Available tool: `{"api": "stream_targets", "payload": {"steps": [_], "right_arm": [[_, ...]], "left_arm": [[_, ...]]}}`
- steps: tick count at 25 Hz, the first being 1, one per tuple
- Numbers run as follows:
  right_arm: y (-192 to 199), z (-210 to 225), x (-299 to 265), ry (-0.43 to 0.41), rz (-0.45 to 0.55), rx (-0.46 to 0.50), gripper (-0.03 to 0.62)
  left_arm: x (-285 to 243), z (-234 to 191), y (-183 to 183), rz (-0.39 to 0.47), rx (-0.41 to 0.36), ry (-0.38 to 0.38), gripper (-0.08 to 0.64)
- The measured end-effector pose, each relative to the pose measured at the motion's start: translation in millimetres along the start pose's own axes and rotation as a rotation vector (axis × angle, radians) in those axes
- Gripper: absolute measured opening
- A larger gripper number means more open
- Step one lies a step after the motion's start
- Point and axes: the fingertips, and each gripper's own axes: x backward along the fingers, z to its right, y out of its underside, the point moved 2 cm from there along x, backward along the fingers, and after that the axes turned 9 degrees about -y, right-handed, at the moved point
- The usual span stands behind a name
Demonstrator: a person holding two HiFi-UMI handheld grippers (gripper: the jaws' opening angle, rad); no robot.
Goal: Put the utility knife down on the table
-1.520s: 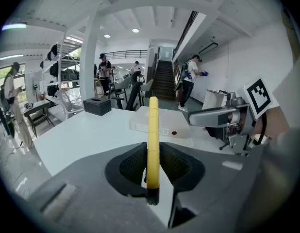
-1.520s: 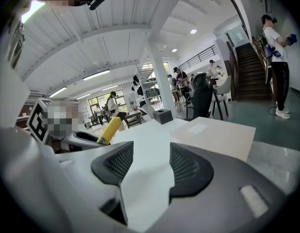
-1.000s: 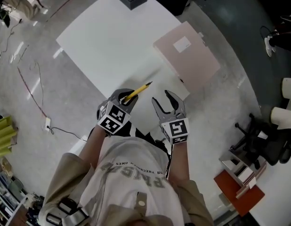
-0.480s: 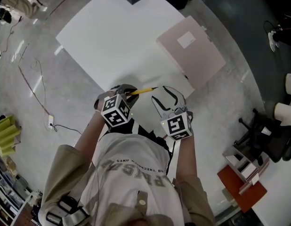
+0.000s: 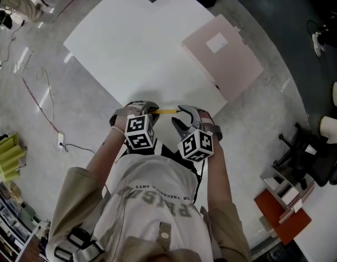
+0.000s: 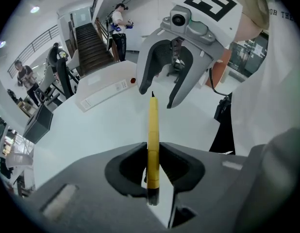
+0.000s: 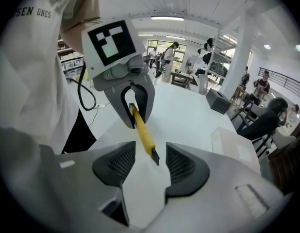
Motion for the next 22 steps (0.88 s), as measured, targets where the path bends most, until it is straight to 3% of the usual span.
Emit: {"api": "stream_targets", "payload": {"steps": [12,17,22], "right_arm": [[6.4,-30.3,-28.4,-0.118,-0.093,0.105,0.144],[14.7,-34.9,-33.4,-0.148,-0.116,0.099,0.084],[20.5,-40.3,-33.7,-0.224,-0.128,0.060,0.069]], "left_arm": [[-10.8,28.3,5.0,-0.057,-0.158,0.056,0.084],[-17.8,32.0,2.6,-0.065,-0.189,0.058,0.084],[-22.1,36.4,0.6,-0.067,-0.223,0.061,0.084]]}}
